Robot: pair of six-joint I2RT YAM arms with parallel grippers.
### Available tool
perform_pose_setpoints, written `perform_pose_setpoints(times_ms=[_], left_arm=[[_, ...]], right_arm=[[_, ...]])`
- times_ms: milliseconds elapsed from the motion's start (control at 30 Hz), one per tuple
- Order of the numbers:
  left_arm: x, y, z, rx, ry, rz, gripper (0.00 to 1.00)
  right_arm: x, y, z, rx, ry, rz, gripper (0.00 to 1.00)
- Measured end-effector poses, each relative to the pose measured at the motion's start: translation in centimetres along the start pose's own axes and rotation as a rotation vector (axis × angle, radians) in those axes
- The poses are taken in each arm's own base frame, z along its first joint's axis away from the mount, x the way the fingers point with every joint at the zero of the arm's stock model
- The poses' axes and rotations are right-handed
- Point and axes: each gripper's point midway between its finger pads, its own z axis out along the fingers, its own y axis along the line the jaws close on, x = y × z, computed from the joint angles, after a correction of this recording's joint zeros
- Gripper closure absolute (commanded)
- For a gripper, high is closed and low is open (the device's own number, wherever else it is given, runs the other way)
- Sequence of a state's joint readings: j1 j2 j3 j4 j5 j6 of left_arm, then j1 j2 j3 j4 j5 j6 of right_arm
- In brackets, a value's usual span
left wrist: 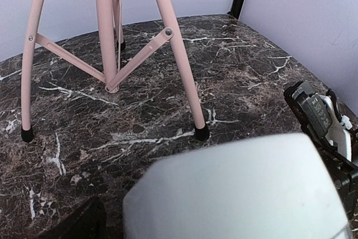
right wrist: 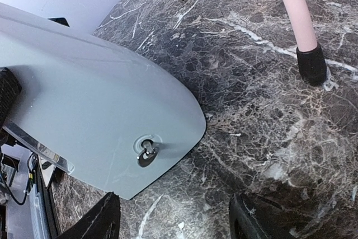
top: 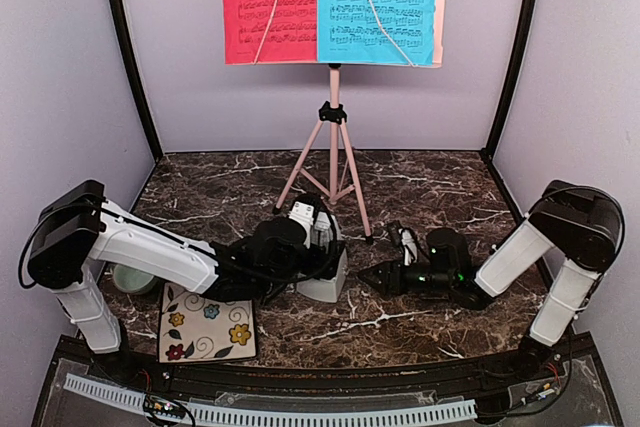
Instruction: Set up the instrument practice props
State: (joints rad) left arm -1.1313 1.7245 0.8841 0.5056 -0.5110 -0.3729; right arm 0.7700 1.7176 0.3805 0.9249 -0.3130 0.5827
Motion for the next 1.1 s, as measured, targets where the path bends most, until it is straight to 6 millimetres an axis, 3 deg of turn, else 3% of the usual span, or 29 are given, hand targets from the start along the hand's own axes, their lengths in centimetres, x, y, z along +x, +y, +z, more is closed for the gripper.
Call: perform_pose_setpoints(times_ms=[167, 567, 700, 867, 1100], left_arm=[[0.4, -0.1, 0.4, -0.019, 0.013, -0.003, 0.24], [0.3, 0.0, 0.4, -0.029, 0.01, -0.007, 0.35], [0.3, 0.0, 0.4, -0.029, 0.009, -0.007, 0.43], [0.2, 0.0, 0.4, -0.027, 0.008, -0.008, 0.61], [0.3, -0.2, 0.4, -0.016, 0.01, -0.008, 0.72]], right_arm=[[0.0, -0.2, 0.6, 0.0, 0.007, 0.004, 0.37], [-1.0, 1.6, 3.3, -0.069, -0.014, 0.014, 0.44], [-0.5, 1.3, 3.8, -0.066, -0.005, 0.028, 0.55], [-0.3, 0.9, 4.0, -0.059, -0.003, 0.034, 0.7], [-0.5, 1.4, 4.1, -0.073, -0.016, 0.009, 0.81]])
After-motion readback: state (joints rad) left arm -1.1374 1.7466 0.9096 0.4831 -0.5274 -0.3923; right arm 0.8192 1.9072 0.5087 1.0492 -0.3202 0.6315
